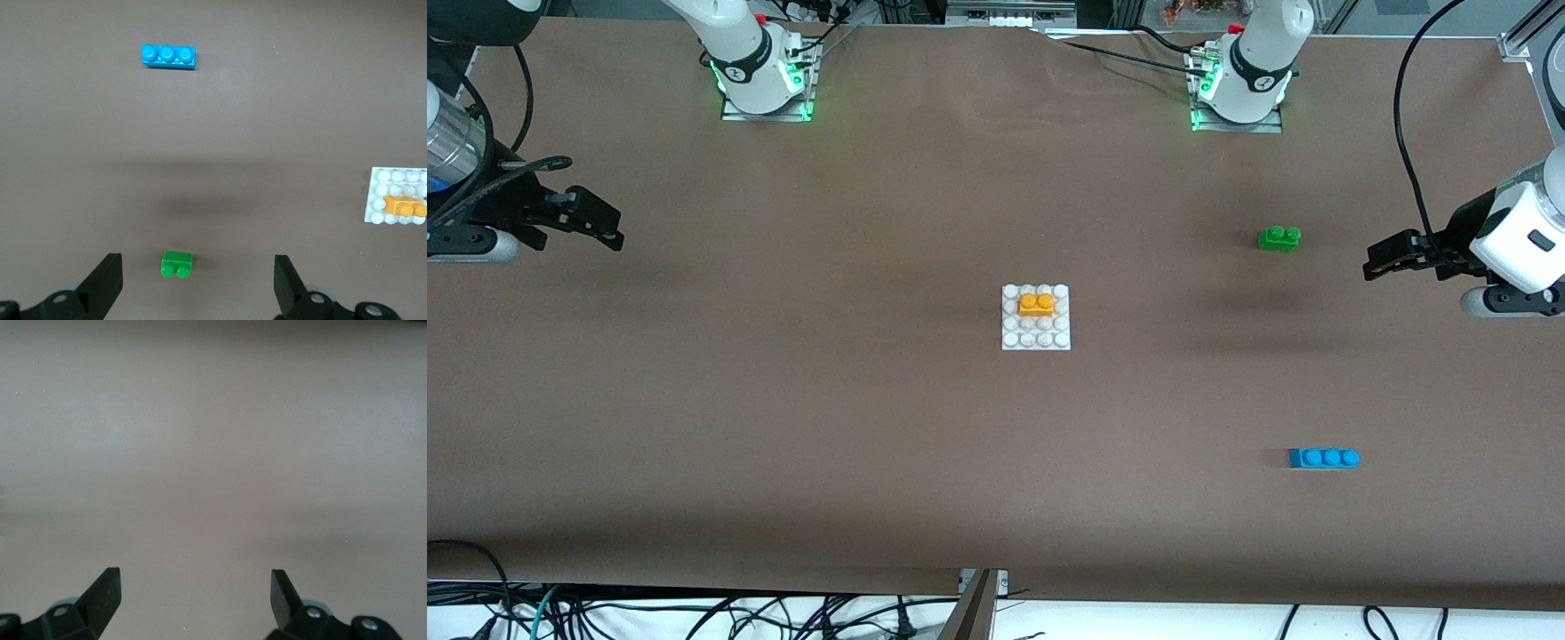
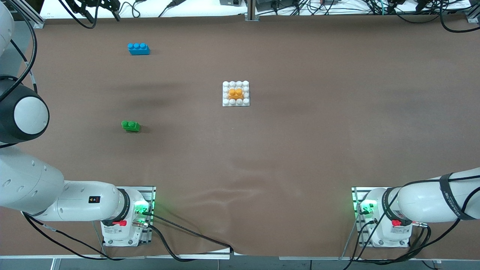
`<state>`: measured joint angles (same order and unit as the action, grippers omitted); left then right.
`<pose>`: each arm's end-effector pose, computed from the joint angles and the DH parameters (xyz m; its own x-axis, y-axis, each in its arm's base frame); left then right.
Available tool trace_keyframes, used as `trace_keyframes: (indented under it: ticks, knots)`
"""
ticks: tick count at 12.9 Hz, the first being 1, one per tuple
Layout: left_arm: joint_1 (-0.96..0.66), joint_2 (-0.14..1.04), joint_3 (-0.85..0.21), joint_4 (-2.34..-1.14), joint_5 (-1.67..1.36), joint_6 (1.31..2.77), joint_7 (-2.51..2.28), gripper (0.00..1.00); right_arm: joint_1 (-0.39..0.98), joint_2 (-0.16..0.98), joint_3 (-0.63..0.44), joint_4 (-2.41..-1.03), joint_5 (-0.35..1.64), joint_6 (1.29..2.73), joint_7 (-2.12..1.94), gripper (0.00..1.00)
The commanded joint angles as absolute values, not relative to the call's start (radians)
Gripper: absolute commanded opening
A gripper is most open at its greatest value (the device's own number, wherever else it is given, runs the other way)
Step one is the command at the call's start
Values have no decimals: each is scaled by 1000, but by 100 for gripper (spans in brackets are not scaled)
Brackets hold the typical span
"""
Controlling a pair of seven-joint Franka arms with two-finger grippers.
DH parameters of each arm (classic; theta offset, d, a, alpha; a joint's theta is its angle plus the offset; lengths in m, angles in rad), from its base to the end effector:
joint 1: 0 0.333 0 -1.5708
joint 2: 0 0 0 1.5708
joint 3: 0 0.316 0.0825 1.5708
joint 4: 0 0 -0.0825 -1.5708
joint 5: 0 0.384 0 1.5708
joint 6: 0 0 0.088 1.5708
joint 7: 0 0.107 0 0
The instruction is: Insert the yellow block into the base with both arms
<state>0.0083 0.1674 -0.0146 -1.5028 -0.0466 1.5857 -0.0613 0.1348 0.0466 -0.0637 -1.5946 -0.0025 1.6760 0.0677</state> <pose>0.6029 -0.0080 0.5609 0.9946 0.0556 -0.0872 0.0596 -0.9973 0.0435 0.5761 0.0416 0.5963 0.9994 0.0038 0.0352 0.0037 -1.0000 0.0031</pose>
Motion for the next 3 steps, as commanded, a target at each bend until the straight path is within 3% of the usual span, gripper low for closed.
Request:
trace_keyframes:
  ticks: [1,3]
  knots:
    - [14,163,-14,-1505,-57,1575,-35,100,123,46,-51,-1585,-2,1669,77,99]
    - [12,163,-17,-1505,-55,1575,-37,100,123,46,-51,-1585,-2,1669,77,99]
